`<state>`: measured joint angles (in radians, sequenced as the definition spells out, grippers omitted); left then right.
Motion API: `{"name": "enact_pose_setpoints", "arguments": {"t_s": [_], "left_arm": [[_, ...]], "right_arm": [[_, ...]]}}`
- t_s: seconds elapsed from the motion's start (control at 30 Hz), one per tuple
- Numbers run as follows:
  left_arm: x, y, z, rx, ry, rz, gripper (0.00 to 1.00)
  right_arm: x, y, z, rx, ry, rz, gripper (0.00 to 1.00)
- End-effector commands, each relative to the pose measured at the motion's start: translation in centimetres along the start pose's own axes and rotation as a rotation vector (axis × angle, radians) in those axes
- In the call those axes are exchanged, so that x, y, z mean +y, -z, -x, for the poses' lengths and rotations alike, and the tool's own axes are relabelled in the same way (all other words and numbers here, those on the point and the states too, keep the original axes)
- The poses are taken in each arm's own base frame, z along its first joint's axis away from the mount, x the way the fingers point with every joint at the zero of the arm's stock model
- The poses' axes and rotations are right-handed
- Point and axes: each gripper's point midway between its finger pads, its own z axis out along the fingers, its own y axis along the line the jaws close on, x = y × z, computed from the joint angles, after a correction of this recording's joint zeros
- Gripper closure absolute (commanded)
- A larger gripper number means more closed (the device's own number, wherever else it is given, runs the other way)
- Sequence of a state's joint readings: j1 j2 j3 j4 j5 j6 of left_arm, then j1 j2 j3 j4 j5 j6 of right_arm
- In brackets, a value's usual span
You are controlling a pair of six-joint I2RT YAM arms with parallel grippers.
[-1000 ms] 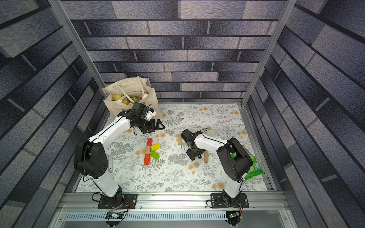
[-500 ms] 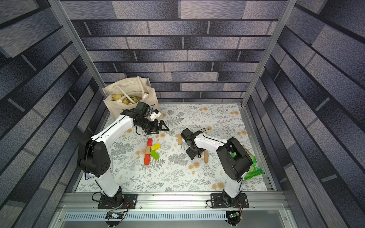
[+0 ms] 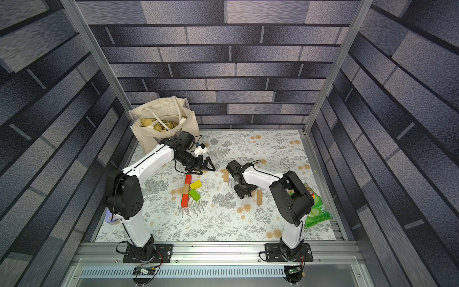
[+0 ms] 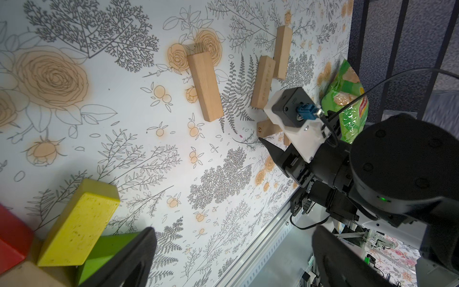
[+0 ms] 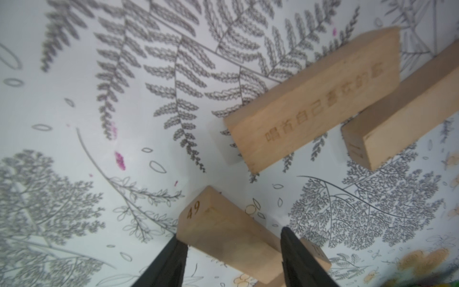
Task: Assemble the letter k with building blocks
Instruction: Move the building block to the center of the board.
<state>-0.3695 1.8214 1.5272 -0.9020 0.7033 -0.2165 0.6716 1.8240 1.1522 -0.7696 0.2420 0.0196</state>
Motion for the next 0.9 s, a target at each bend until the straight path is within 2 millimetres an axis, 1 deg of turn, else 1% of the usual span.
{"name": "enact_pose_setpoints", "arguments": {"t_s": [0.0,0.1,0.2,0.4,0.53,0.6,0.73,0.87], "left_arm": [[-0.5,0.9,0.3,-0.014,-0.029,-0.005,0.00],[-0.9,0.9,0.3,-0.016,-0.032,-0.027,0.00],[-0.8,0.9,0.3,-0.018,-0.031,-0.020,0.00],[-0.7,1.1,0.5,-0.027,-0.033,-0.015,0.00],[-0.4,1.6,0.6,-0.046,-0.037,0.005,0.00],[-0.2,1.5,0.6,-0.048,-0.034,0.006,0.00],[-1.0,1.6,0.7,-0.056,-0.041,-0.028,0.00],[-0.9,2.2,0.9,-0.077,-0.037,-0.017,0.00]], "right_arm": [[0.3,-2.4,-1.9,0.107,0.003,0.009,0.42],[0.6,-2.5,-1.9,0.113,0.005,0.025,0.47],[1.1,-2.3,-1.7,0.112,0.002,0.055,0.56],[1.8,-2.1,-1.5,0.118,-0.022,0.093,0.64],[2.4,-1.6,-1.3,0.120,-0.051,0.133,0.67],[2.6,-1.4,-1.1,0.122,-0.068,0.145,0.69],[3.2,-0.9,-0.6,0.100,-0.108,0.173,0.71],[3.5,-0.6,-0.4,0.074,-0.129,0.187,0.72]]}}
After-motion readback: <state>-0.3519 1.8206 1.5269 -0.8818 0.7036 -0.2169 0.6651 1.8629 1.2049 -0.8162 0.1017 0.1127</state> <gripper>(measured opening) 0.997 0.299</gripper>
